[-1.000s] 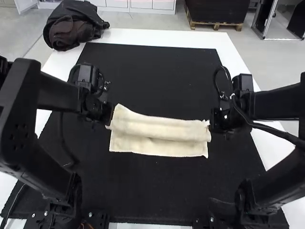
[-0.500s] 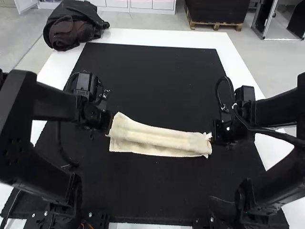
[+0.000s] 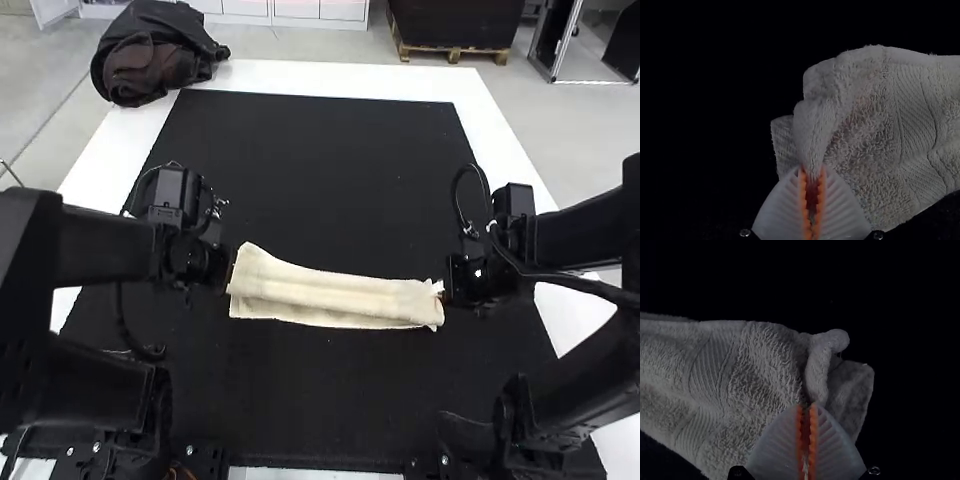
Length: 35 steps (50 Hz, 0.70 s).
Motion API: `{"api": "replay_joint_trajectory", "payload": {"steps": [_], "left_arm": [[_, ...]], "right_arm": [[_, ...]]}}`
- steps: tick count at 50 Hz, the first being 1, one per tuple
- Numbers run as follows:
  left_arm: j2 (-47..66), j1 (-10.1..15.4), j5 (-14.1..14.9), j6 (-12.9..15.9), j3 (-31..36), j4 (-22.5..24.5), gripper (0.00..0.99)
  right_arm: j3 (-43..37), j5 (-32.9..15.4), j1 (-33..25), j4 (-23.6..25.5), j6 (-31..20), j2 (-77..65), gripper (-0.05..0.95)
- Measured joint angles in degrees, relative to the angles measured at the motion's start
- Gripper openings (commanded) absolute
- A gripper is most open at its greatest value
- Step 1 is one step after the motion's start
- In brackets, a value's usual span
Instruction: Fold the towel.
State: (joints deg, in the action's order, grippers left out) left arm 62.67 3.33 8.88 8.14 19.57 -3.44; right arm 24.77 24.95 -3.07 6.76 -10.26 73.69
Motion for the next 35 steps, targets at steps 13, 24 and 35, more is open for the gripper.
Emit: {"api": "replay_joint_trajectory", "payload": {"steps": [13,24,35], "left_arm": [[-1.51,-0.48,-4.0,1.4,-1.01,2.56,0.297],[-1.51,-0.48,-4.92,1.88,-1.11,2.67,0.451],[-1.55,-0.48,-5.14,2.54,-1.11,3.45,0.903]], "right_arm": [[0.0,-4.2,-1.25,-1.27,-0.33,-0.02,0.25],[0.0,-4.87,-1.25,-1.81,-0.35,-0.02,0.4],[0.0,-5.49,-1.25,-2.14,-0.57,-0.02,0.91]]}}
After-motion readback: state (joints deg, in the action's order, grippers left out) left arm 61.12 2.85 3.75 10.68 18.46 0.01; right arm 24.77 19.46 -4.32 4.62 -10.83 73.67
